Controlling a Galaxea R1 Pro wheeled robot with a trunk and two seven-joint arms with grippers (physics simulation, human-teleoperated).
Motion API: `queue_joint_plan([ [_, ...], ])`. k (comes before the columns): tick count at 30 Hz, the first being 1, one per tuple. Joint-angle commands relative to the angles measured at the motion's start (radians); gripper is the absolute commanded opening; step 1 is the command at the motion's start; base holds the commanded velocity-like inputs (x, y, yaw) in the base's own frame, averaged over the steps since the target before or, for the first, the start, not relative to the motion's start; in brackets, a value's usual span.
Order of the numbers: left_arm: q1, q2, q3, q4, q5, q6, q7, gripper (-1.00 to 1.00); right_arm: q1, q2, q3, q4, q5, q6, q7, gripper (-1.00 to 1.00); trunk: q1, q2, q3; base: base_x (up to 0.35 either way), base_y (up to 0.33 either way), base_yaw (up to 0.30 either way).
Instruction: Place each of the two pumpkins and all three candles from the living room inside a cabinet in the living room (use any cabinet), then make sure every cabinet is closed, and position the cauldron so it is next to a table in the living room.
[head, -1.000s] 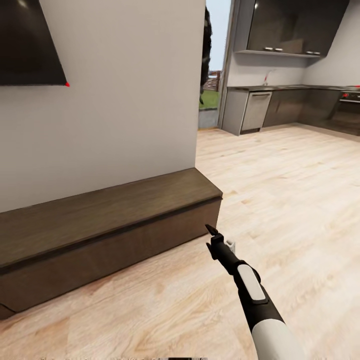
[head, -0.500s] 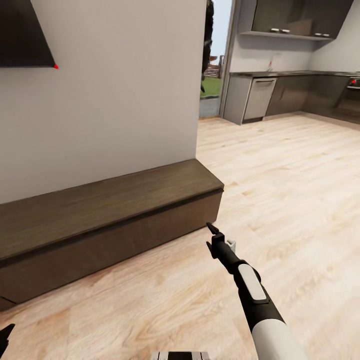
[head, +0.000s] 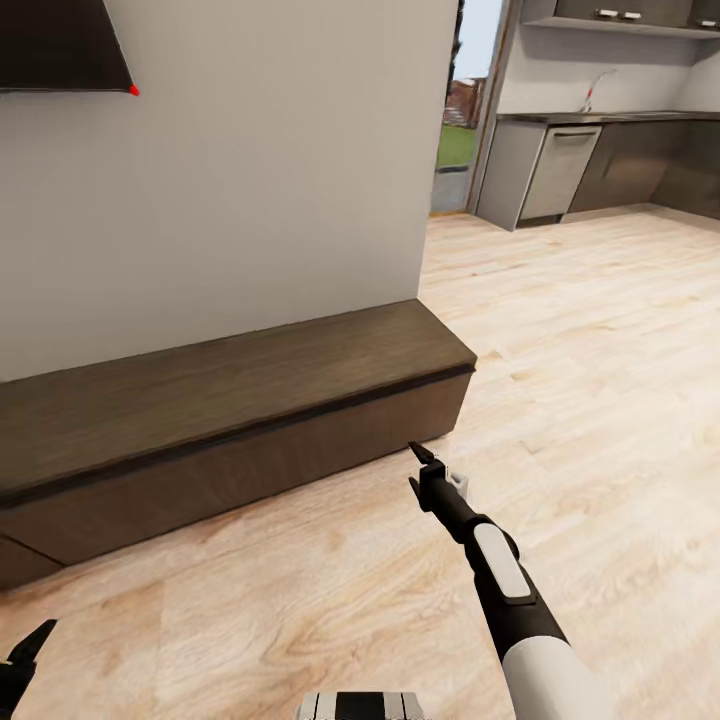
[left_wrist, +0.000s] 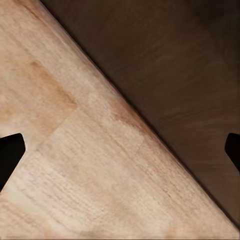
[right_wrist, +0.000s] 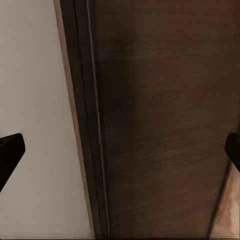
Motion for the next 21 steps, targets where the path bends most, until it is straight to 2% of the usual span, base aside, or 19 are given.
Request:
queue_joint_plan([
  [1,0.001,0.000,-0.001,0.000,0.000,0.001,-0.004,1.00,0.001,0.000,0.002,-0.008,0.000,0.000,0.000,1.00,0.000,0.000,-0.004,0.000,0.000,0.281],
  [3,0.002,0.000,-0.002,0.002,-0.001,0.005,-0.010,1.00,0.004,0.000,0.007,-0.034,0.000,0.000,0.010,1.00,0.001,-0.001,-0.012,0.000,0.000,0.283],
  [7,0.004,0.000,-0.002,0.004,-0.002,0.008,-0.015,1.00,0.011,0.000,0.006,-0.090,0.000,0.001,0.081,1.00,0.003,-0.002,-0.027,0.000,0.000,0.286],
  [11,0.004,0.000,-0.002,0.004,-0.002,0.009,-0.016,1.00,0.014,0.000,0.002,-0.111,-0.002,0.002,0.106,1.00,0.005,-0.003,-0.043,0.000,0.000,0.286],
  [15,0.005,-0.002,-0.002,0.005,-0.002,0.010,-0.018,1.00,0.041,0.000,-0.020,-0.124,-0.040,-0.013,0.124,1.00,0.007,-0.004,-0.058,0.000,0.000,0.210],
  [19,0.005,-0.005,-0.002,0.005,-0.002,0.010,-0.019,1.00,0.052,0.000,-0.064,-0.120,-0.060,-0.020,0.124,1.00,0.009,-0.004,-0.074,0.000,0.000,0.086],
  [21,0.005,-0.007,-0.002,0.005,-0.002,0.010,-0.020,1.00,0.057,-0.003,-0.128,-0.105,-0.073,-0.025,0.131,1.00,0.009,-0.005,-0.081,0.000,0.000,0.025],
])
